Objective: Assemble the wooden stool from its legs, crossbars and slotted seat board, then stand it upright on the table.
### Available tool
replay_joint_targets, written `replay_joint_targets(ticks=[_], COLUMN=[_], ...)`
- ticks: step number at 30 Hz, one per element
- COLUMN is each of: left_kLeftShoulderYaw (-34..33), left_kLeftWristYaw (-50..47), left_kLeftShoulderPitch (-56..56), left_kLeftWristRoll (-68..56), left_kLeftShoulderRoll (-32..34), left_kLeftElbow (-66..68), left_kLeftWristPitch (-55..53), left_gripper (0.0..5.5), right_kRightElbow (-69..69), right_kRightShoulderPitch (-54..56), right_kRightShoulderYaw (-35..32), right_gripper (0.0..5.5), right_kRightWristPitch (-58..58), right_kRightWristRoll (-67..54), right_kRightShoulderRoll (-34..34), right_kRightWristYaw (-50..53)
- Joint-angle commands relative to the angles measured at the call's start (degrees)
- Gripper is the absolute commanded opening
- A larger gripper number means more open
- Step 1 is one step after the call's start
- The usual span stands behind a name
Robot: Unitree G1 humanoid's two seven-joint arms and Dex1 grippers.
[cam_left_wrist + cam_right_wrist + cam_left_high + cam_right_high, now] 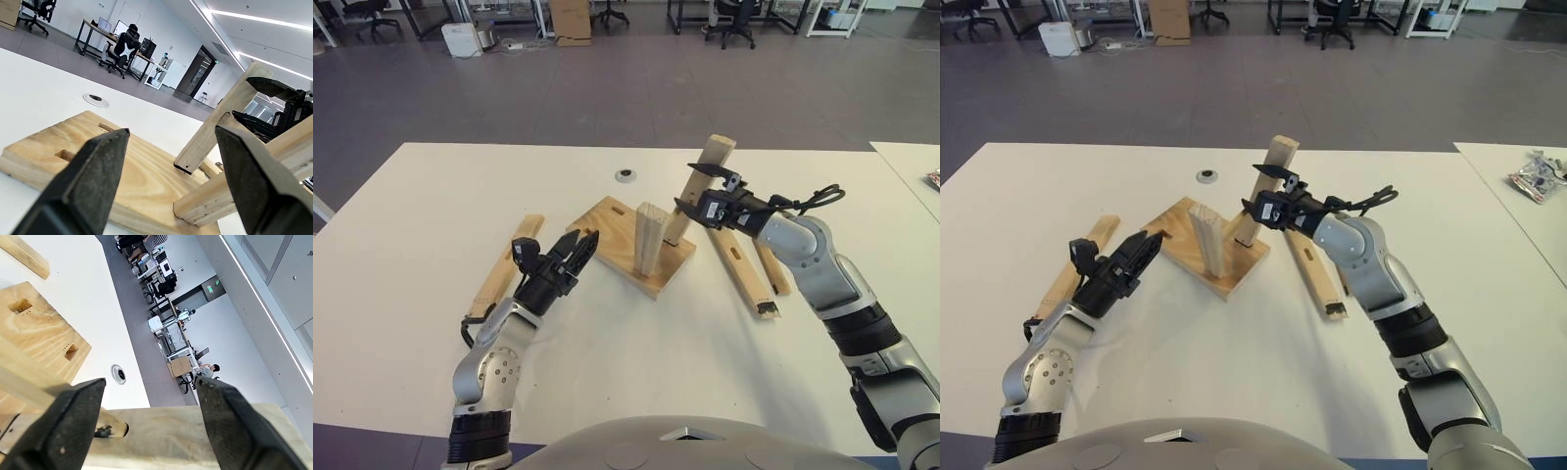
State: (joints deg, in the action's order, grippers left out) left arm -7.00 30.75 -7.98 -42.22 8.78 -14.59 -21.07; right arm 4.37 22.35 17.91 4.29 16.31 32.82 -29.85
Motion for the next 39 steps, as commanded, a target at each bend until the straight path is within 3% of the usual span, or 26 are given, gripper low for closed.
replay_joint_targets(ticks=[1, 5, 8, 12, 15, 21, 24, 29, 33, 39], left_kLeftShoulderYaw=[0.21, 0.49, 0.73, 1.13, 2.45, 3.12, 4.20, 4.02, 5.64, 12.41], left_kLeftWristYaw=[-0.21, -0.21, -0.22, -0.49, 0.06, -5.26, -7.23, -16.51, -21.65, -25.88], left_kLeftShoulderPitch=[0.91, 1.12, 1.37, 0.52, -5.91, -17.47, -20.80, -26.51, -30.27, -33.38], left_kLeftWristRoll=[0.28, 0.44, 0.54, 1.18, -0.31, 8.83, 13.88, 23.80, 27.78, 32.08], left_kLeftShoulderRoll=[0.17, -0.03, -0.24, -0.43, -2.19, -6.99, -7.89, -11.18, -12.36, -13.09], left_kLeftElbow=[0.46, 0.77, 1.05, -0.76, -7.45, -12.92, -16.06, -22.78, -29.11, -35.49], left_kLeftWristPitch=[-0.60, -0.46, -0.26, 0.77, 2.46, 13.31, 18.42, 23.83, 23.48, 23.17], left_gripper=[3.21, 3.21, 3.21, 3.21, 3.21, 3.21, 3.21, 3.21, 3.21, 3.21], right_kRightElbow=[0.98, -0.46, -12.02, -28.31, -32.64, -16.50, -5.66, 9.62, 20.74, 23.16], right_kRightShoulderPitch=[2.25, 16.76, 24.17, 23.55, 21.76, 11.74, 5.69, -4.76, -14.13, -12.22], right_kRightShoulderYaw=[-2.02, -16.05, -22.19, -17.88, -14.48, -12.89, -13.50, -17.12, -22.34, -23.59], right_gripper=[3.39, 3.39, 3.39, 3.39, 3.39, 3.39, 3.39, 3.39, 3.39, 3.39], right_kRightWristPitch=[2.19, -1.49, -2.16, -2.63, -1.85, -5.66, -11.14, -24.66, -35.00, -38.50], right_kRightWristRoll=[-3.16, -14.22, -14.57, -11.13, -13.15, -26.33, -29.62, -25.14, -24.07, -23.96], right_kRightShoulderRoll=[-2.95, -7.71, -4.12, -1.17, -3.35, -1.89, -0.05, -4.03, -12.75, -16.32], right_kRightWristYaw=[0.15, 7.22, 10.54, 4.85, -3.02, -23.59, -25.32, -7.19, 9.19, 16.40])
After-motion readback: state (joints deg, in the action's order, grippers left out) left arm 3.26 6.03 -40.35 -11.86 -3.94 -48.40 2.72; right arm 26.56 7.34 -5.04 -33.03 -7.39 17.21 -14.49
